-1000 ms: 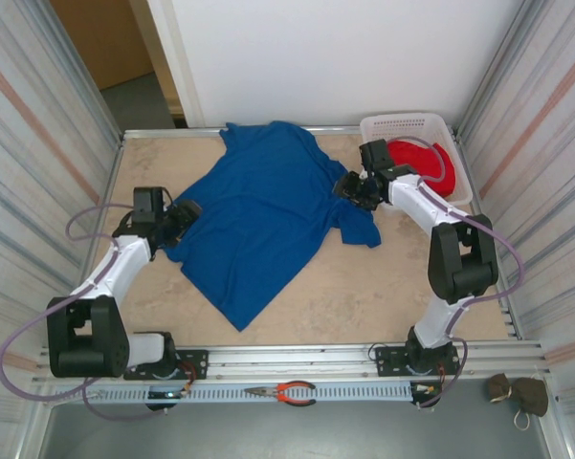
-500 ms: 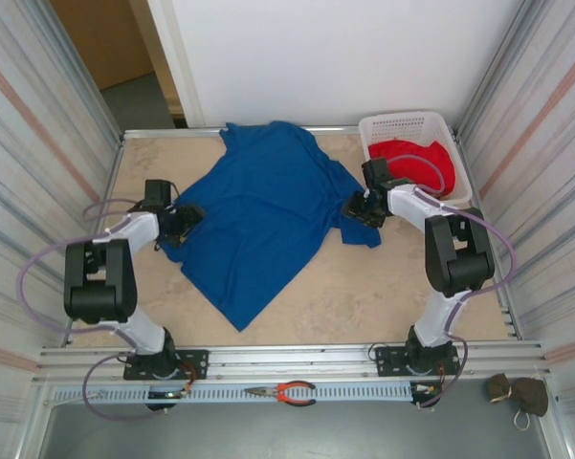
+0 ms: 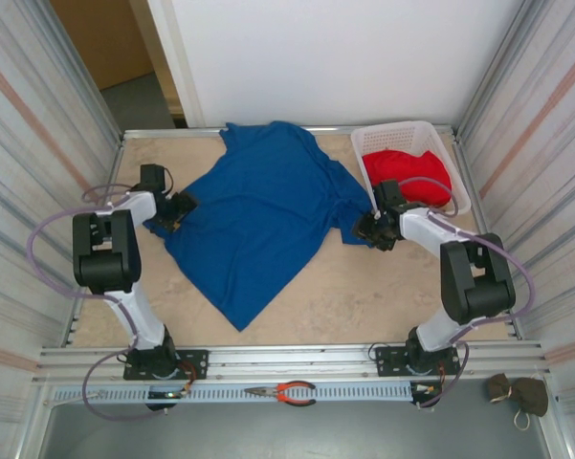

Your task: Fold the inside-out t-shirt

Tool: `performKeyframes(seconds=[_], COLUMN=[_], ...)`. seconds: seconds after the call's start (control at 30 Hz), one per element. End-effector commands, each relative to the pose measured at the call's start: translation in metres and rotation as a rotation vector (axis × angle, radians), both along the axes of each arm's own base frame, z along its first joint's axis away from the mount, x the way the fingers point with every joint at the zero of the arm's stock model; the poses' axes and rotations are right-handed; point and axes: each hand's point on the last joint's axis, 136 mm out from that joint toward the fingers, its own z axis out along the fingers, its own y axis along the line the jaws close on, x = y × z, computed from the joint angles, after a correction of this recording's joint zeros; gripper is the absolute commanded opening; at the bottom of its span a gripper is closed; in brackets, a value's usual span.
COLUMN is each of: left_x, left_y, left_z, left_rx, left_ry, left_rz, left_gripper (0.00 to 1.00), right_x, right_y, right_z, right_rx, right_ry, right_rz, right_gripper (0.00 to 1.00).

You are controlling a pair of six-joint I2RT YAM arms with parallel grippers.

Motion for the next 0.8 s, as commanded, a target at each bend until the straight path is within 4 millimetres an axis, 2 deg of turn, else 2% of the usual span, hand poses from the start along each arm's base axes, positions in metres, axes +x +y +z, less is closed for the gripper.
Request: performKeyframes(seconds=[0.0, 0.1, 0.27, 0.37, 0.53, 0.6, 0.7, 0.77], left_x=[0.009, 0.012, 0.006, 0.002, -0.004, -0.006, -0.011, -0.015], left_y=[-0.003, -0.008, -0.022, -0.029, -0.036, -0.037, -0.038, -0.038], left_z=[0.01, 0.029, 0.049, 0.056, 0.067, 0.073, 0.085, 0.092], left_rx=[-0.009, -0.029, -0.045, -0.084, -0.104, -0.108, -0.105, -0.103], left_ry=[-0.018, -0.069, -0.111, -0.124, -0.148, -0.159, -0.186, -0.203], left_rz=[-0.055, -0.06, -0.079, -0.078, -0.096, -0.103, -0.112, -0.114], left_gripper=[0.73, 0.73, 0.73, 0.73, 0.73, 0.73, 0.74, 0.74], right_x=[-0.005, 0.011, 0.044, 0.06, 0.083, 0.092, 0.097, 0.091], right_y=[0.005, 0.01, 0.007, -0.011, -0.053, -0.057, -0.039, -0.024], right_z=[0.029, 0.046, 0.036, 0.022, 0.008, 0.014, 0.04, 0.058], right_rx=[-0.049, -0.092, -0.132, -0.148, -0.163, -0.13, -0.089, -0.077], right_ry=[-0.055, -0.101, -0.076, -0.038, 0.014, -0.003, -0.062, -0.095], right_rz=[0.025, 0.068, 0.074, 0.045, -0.012, 0.007, 0.096, 0.139], right_gripper=[0.51, 0.51, 0.51, 0.5, 0.5, 0.5, 0.49, 0.49])
